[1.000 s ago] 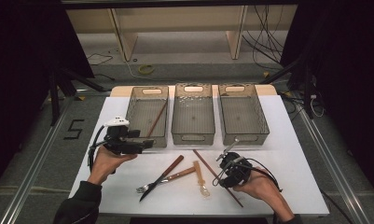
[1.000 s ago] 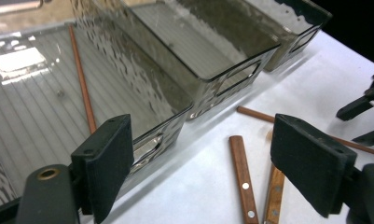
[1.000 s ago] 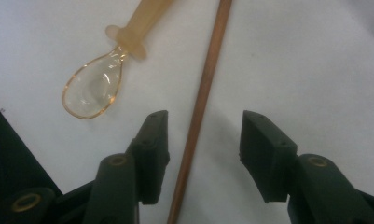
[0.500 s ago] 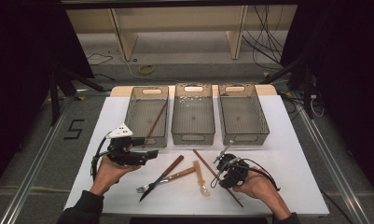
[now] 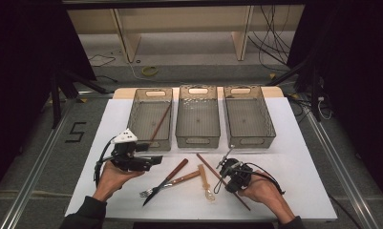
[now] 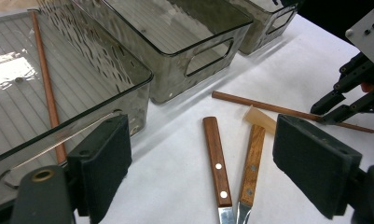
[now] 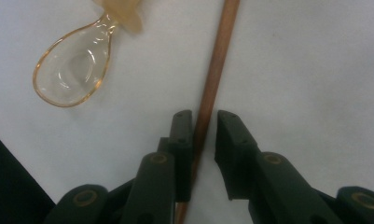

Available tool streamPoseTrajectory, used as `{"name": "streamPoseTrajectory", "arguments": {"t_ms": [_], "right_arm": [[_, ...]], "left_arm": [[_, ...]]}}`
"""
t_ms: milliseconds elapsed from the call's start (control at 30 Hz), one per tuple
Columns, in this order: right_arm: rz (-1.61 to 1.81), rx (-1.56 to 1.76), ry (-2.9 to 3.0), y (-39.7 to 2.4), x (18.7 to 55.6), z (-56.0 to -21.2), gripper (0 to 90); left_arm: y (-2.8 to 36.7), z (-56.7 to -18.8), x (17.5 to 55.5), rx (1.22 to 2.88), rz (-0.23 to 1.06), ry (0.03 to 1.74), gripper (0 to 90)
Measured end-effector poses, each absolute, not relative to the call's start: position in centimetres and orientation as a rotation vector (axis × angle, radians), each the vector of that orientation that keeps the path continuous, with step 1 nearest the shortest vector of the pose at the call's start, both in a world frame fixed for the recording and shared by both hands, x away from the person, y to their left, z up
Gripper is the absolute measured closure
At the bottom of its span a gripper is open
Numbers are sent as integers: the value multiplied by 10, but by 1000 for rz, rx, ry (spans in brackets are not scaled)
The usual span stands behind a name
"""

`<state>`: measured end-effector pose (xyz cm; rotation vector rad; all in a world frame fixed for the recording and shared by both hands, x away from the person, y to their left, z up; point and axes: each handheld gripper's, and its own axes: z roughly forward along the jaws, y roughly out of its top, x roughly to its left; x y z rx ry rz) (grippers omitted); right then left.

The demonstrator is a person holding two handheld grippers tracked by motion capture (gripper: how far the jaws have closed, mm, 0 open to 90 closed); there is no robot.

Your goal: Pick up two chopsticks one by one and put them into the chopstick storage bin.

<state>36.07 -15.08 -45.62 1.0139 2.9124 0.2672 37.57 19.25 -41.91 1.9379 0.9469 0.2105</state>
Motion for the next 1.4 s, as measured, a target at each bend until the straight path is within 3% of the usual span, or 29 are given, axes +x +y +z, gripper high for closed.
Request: {"name": "streamPoseTrajectory", "arguments": {"t_ms": [167,433,1067,1400], "right_arm": [[251,1018,2908,-151,363,-456,830],[236,1039,2890,-151,364,-456,849],[346,994,2819,-162,364,-436,856],[451,895,2833,-158,355,-416,855]], "left_arm": [[193,-419,375,1937,210,947,190],[192,-421,375,1944,207,944,193],[185,-431,379,1976,180,930,196],[169,-432,382,2044,181,839,198]]}}
